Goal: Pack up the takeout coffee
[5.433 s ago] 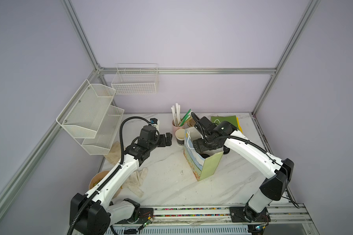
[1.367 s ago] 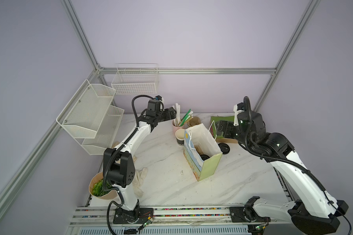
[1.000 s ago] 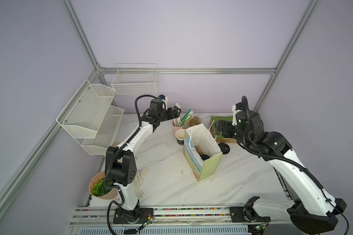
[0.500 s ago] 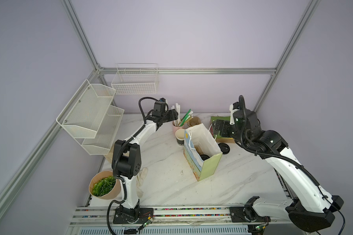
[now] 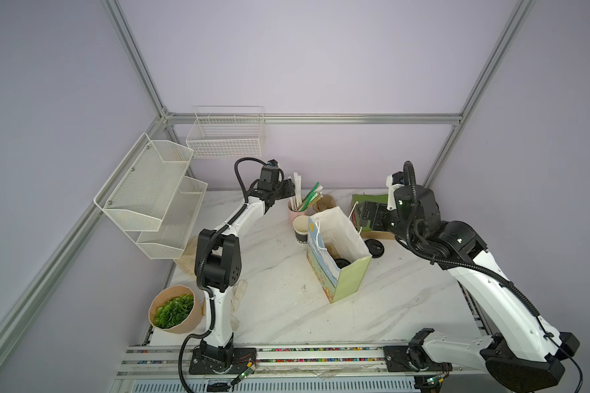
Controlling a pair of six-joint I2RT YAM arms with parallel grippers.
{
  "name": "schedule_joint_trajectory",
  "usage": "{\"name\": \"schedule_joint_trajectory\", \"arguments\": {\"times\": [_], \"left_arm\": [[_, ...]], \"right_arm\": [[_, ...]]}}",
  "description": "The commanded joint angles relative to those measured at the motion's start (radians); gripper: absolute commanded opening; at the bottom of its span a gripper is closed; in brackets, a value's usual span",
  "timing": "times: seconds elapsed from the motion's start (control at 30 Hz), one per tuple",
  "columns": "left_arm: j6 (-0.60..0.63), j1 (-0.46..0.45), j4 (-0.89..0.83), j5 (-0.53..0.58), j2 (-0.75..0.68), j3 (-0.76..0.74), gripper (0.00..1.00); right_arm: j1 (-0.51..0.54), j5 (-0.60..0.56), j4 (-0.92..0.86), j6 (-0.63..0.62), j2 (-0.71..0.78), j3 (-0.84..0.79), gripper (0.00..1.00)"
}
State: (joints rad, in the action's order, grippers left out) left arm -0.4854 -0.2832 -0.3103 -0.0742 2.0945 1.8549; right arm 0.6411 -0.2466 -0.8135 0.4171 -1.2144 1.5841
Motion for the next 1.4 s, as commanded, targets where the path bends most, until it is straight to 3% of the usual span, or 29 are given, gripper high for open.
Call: {"name": "schedule_joint_trajectory", "arguments": {"times": [0.0,0.43,0.73,1.03,1.37], "left_arm": [[0.018,0.004,0.001,0.013,0.002,0.126,0.58],[0.031,0.001,-0.058,0.028,0.088,0.263,0.38],[0.045,-0.001,-0.092,0.053,0.124,0.300,0.37],[0.050,-0.006,-0.110,0.059,0.146,0.337,0.18],[0.050,-0.009,-0.122,0.062,0.141,0.362,0.05]], "right_arm": [[-0.006,-0.007,0.019,-0.005,0.019,-0.009,0.97],[-0.006,0.006,0.022,-0.001,0.042,-0.019,0.97],[-0.006,0.014,0.022,-0.001,0.050,-0.023,0.97],[-0.006,0.017,0.022,-0.001,0.056,-0.030,0.97],[-0.006,0.017,0.022,0.003,0.062,-0.034,0.97]]}}
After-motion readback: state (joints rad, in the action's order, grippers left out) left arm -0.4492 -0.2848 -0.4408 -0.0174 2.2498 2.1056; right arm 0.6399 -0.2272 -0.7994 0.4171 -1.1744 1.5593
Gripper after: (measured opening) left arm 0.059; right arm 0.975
